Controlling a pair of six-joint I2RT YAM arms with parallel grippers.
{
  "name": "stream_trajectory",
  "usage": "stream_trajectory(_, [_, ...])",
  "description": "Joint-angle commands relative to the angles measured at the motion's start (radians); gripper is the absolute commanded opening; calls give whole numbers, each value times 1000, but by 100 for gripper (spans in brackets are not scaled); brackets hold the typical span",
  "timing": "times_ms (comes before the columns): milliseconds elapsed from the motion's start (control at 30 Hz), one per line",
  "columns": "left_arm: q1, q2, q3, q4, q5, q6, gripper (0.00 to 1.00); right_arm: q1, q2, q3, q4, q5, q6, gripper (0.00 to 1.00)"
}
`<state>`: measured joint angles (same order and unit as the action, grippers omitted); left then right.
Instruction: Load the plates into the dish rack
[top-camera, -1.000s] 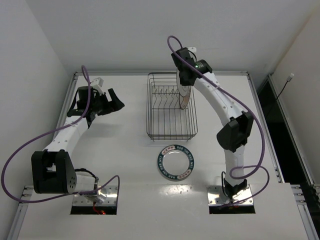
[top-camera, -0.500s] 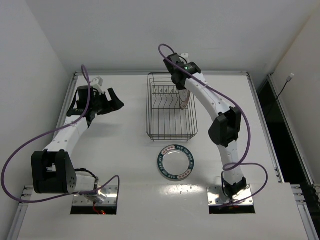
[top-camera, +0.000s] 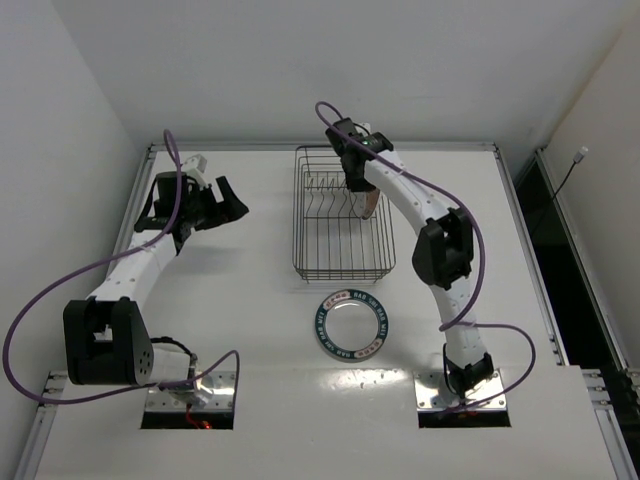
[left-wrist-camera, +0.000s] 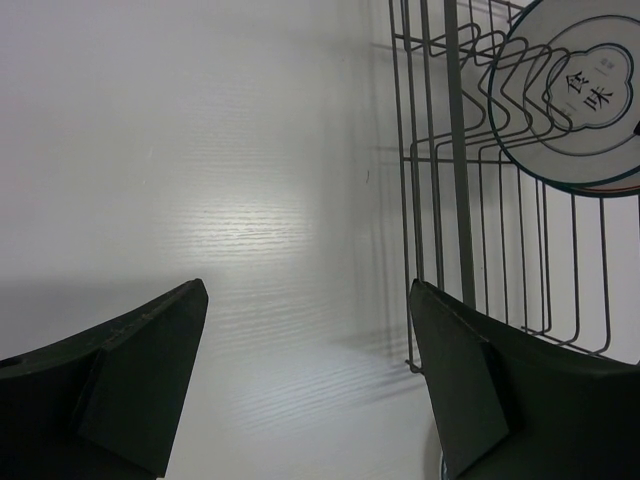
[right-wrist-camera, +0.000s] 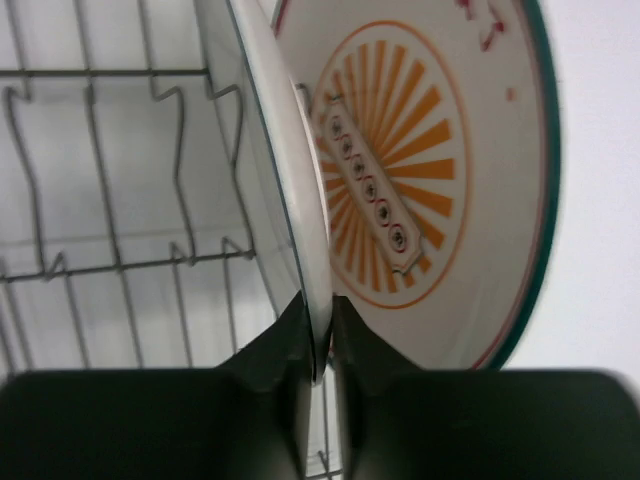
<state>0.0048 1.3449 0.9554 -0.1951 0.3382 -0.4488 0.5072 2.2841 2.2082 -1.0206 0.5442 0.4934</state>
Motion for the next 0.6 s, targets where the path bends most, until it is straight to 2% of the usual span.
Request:
stream_trajectory(0, [-8,5,46,11,-5,12,80,7,-95,-13,22,-176,-6,13])
stream_trajectory(33, [-8,5,46,2,-5,12,80,7,-127,-13,22,-191,-6,23])
stream_trajectory(100, [-8,5,46,2,-5,12,85,7,-164,-4,5,-225,-27,34])
stream_trajectory(133, [-8,5,46,2,-5,12,85,7,-184,5,-5,-225,-27,43])
stream_trajectory(233, [-8,-15,46,2,-16,21,86,7,-287,5,-28,-251,-53,59])
stream_trajectory(367, [-8,-76,25,-7,-16,21,88,16,-480,-94,-15,-299,-73,67])
stream_trajectory(467, [33,-183,-24,-49,97,-65,88,16,-691,-296,71,-384,-82,67])
stream_trajectory(567, [35,-329,-101,-105,203,-192,88,16,-909,-589,161,-431,-72,67])
